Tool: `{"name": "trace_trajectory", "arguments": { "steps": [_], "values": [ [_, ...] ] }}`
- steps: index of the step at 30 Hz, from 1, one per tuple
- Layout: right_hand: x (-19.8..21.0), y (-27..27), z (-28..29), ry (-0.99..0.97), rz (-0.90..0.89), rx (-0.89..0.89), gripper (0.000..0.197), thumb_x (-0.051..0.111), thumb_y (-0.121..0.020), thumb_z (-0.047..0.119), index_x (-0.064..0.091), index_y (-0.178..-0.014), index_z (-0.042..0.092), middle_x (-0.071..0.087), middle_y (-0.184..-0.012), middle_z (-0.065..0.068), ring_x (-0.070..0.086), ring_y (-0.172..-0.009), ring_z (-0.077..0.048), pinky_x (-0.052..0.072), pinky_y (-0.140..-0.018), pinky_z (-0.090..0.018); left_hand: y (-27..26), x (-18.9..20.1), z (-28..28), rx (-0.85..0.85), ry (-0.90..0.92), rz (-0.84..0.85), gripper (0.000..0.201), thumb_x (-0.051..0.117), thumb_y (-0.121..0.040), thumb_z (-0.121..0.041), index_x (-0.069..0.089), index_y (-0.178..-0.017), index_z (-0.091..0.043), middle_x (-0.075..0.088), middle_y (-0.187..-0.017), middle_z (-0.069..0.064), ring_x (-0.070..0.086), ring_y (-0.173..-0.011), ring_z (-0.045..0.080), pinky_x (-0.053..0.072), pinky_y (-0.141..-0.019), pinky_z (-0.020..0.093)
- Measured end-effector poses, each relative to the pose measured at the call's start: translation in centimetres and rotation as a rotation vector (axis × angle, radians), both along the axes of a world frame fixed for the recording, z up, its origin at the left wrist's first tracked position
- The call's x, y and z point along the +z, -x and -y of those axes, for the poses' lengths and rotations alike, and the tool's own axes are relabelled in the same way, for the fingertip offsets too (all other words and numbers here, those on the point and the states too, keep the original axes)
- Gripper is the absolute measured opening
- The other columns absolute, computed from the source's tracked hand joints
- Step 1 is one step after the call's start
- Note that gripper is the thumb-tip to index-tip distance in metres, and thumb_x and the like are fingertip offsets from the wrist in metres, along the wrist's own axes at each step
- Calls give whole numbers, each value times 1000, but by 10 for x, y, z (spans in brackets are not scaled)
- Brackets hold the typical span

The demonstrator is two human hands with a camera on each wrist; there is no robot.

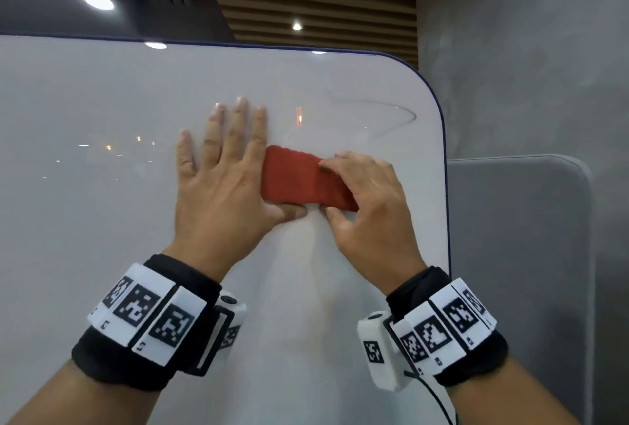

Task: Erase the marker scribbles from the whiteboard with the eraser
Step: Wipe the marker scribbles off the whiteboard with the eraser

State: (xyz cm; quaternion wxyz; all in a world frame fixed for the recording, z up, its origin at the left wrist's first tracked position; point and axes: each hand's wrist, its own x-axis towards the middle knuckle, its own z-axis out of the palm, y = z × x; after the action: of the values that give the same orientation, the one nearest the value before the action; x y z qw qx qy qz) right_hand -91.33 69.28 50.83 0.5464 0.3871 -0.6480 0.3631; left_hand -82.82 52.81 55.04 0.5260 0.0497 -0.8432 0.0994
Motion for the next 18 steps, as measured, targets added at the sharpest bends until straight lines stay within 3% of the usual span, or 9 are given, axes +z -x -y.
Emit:
{"name": "trace_trajectory", "arguments": {
  "steps": [4, 7, 10, 12, 18],
  "values": [
    [21, 6, 10, 139, 39, -22, 63, 82, -76, 33, 60, -135, 27, 56, -116, 1, 46, -105, -17, 48, -92, -34, 3, -7, 12, 109, -9, -13, 126, 32, -65, -94, -14, -156, -19, -18, -163, 1, -16, -150, 21, -1, -120, 58],
    [28, 5, 30, 267, 31, -35, 62, 80, -77, 36, 60, -134, 22, 56, -117, -5, 48, -104, -20, 51, -90, -39, 6, -10, 15, 138, 11, -12, 125, 26, -67, -97, -13, -156, -18, -17, -164, 2, -14, -151, 22, -1, -119, 59],
    [14, 2, 42, 230, -54, -22, 59, 79, -78, 35, 63, -132, 19, 57, -116, -6, 50, -101, -22, 52, -86, -41, 8, -10, 17, 156, 30, -13, 120, 15, -70, -96, -6, -157, -16, -10, -165, 3, -9, -152, 23, 3, -119, 60],
    [13, 8, 35, 171, -96, -45, 58, 79, -78, 35, 63, -132, 19, 57, -116, -6, 50, -100, -22, 52, -86, -41, 8, -11, 18, 161, 31, 0, 120, 19, -71, -95, -3, -158, -15, -6, -165, 4, -7, -152, 23, 2, -118, 59],
    [20, 12, 35, 362, -3, -67, 59, 79, -78, 34, 62, -132, 18, 56, -115, -6, 50, -100, -22, 52, -88, -38, 8, -14, 18, 179, 35, 16, 121, 23, -71, -94, -2, -158, -14, -6, -165, 5, -6, -152, 24, 6, -118, 62]
  ]
}}
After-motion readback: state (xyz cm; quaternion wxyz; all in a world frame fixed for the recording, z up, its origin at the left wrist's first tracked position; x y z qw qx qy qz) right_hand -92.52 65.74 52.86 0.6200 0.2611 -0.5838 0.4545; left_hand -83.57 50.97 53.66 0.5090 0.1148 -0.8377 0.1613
